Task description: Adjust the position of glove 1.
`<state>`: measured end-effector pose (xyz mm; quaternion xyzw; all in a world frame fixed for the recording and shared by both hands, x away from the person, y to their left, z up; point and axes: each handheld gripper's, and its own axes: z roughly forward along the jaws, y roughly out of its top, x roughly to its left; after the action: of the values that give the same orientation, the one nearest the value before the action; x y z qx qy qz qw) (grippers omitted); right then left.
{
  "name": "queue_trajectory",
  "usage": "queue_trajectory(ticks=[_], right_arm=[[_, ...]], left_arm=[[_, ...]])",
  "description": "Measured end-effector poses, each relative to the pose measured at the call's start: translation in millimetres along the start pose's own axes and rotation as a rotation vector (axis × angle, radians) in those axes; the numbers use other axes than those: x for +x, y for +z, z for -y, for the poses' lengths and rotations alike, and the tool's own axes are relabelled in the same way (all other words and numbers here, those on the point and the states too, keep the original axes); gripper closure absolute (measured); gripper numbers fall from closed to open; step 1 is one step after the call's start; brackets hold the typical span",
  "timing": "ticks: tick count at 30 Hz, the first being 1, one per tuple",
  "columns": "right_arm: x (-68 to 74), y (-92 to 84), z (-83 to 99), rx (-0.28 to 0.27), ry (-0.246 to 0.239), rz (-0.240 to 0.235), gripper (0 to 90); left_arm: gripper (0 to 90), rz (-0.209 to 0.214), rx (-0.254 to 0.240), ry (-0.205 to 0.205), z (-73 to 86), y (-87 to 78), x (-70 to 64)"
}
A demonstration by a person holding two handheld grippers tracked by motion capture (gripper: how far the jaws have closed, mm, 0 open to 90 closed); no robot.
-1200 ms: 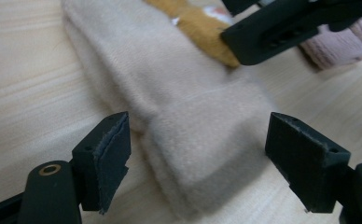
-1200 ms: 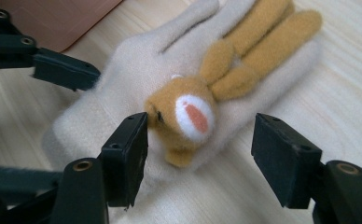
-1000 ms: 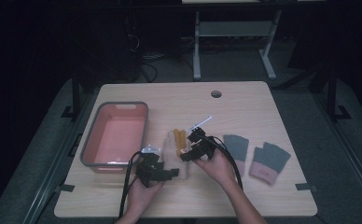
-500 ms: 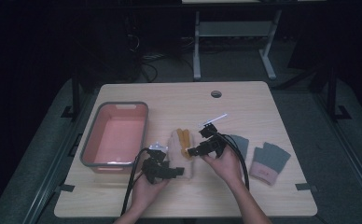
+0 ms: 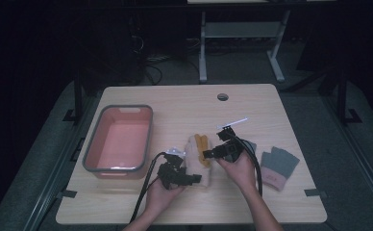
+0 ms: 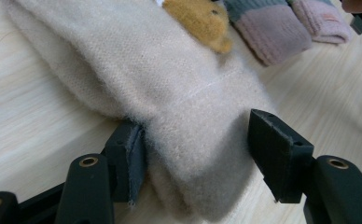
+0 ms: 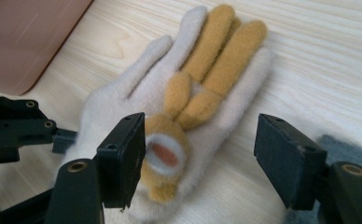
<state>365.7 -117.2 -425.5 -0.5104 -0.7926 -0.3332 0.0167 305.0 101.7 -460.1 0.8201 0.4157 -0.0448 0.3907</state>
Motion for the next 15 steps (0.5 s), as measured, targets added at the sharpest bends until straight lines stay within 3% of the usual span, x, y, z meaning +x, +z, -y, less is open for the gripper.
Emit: queue_trajectory(ticks=[4, 7, 15], right_arm=[[-2.9, -1.0, 0.7, 0.002, 0.011, -0.003, 33.4], [-3.7, -2.5, -0.4, -0.007, 0.02, 0.002, 33.4], [-6.5, 1.3, -1.6, -0.002, 0.055, -0.004, 33.4]], left_arm=[[38.6, 0.01, 0.008, 0.006, -2.9, 3.4, -3.5], [33.5, 0.031, -0.002, -0.017, -3.3, -0.5, -1.8], [31.6, 0.023, -0.018, -0.044, -2.2, -8.6, 3.2]])
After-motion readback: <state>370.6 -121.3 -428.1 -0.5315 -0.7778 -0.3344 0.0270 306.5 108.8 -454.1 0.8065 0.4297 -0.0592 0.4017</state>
